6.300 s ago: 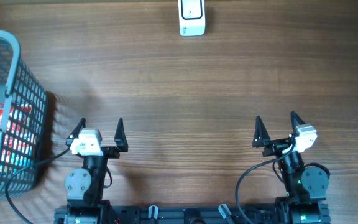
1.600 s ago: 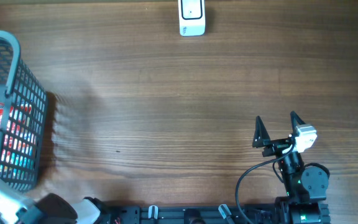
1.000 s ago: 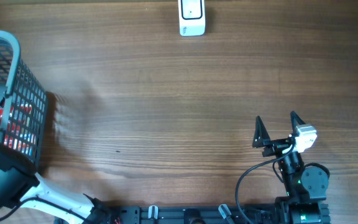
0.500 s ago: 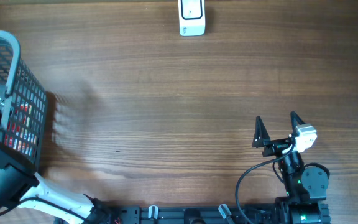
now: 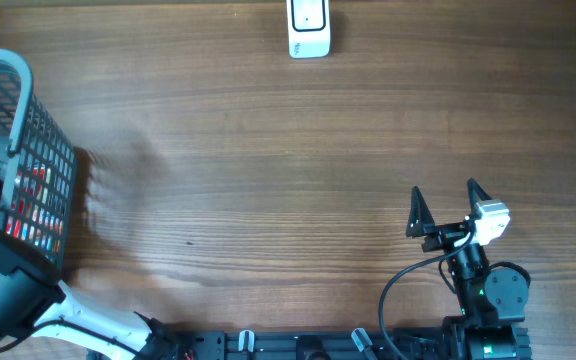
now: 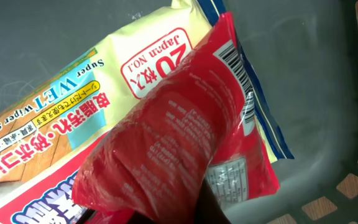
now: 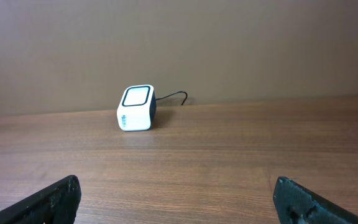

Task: Scan the item barcode
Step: 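Reach the left gripper into the grey basket and grasp the red snack bag, then lift the red snack bag out and drop it on the table center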

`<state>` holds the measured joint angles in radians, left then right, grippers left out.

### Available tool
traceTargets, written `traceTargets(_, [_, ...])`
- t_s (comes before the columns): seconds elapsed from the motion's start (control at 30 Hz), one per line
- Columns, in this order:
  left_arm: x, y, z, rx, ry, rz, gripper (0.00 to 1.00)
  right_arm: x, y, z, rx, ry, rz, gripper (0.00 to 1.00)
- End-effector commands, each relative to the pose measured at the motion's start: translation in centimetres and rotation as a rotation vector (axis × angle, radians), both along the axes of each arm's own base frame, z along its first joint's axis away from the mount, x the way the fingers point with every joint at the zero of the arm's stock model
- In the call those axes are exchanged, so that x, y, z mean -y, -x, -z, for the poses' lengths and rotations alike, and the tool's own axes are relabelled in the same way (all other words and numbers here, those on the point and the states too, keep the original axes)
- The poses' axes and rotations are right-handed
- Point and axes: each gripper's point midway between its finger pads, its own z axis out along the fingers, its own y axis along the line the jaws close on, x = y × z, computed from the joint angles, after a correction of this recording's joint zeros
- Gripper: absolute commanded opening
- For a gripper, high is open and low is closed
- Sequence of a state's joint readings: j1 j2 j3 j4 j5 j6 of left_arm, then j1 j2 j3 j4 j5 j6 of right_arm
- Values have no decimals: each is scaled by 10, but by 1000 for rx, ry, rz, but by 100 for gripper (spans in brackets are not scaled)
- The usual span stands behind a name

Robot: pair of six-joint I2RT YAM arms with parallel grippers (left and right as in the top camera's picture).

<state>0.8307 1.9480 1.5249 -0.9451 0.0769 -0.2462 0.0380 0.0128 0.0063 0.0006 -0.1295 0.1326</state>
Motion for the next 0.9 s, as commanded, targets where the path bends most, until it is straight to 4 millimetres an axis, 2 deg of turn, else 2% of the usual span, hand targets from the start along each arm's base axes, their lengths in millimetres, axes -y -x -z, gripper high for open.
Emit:
traceTargets(0.0, [2,5,9,-24,26,-10,4,1,0,-3,14,9,8,100])
traceTargets(0.07, [-4,-6,-18,47,-7,-37,4,1,0,-3,14,8,8,100])
traceTargets(0.13, [-12,-13,-55,121,-76,-54,4,1,0,-3,14,8,8,100])
traceTargets(0.23, [-23,-23,-141,285,-248,-49,4,1,0,-3,14,9,8,100])
traceTargets(0.3, [-18,-19,-193,380,-337,-57,4,1,0,-3,14,9,8,100])
traceTargets(0.33, [-15,-16,-213,426,-364,-82,4,1,0,-3,14,8,8,100])
traceTargets(0.37, [-7,-12,-245,521,-388,-145,4,1,0,-3,14,8,8,100])
traceTargets(0.47, [28,-13,-310,784,-334,-188,4,1,0,-3,14,9,8,100])
traceTargets(0.5, [49,-15,-331,878,-282,-155,4,1,0,-3,14,9,8,100])
traceTargets(0.57, [92,-21,-360,1013,-158,-68,4,1,0,-3,14,8,8,100])
traceTargets(0.6, [111,-22,-369,1049,-115,-16,4,1,0,-3,14,9,8,100])
traceTargets(0.63, [148,-27,-378,1086,-32,93,4,1,0,-3,14,9,8,100])
traceTargets(0.67, [170,-30,-376,1078,19,143,4,1,0,-3,14,9,8,100])
traceTargets(0.77, [234,-40,-351,978,169,283,4,1,0,-3,14,9,8,100])
traceTargets(0.83, [299,-52,-321,868,234,519,4,1,0,-3,14,9,8,100])
traceTargets(0.87, [327,-57,-299,795,251,615,4,1,0,-3,14,9,8,100])
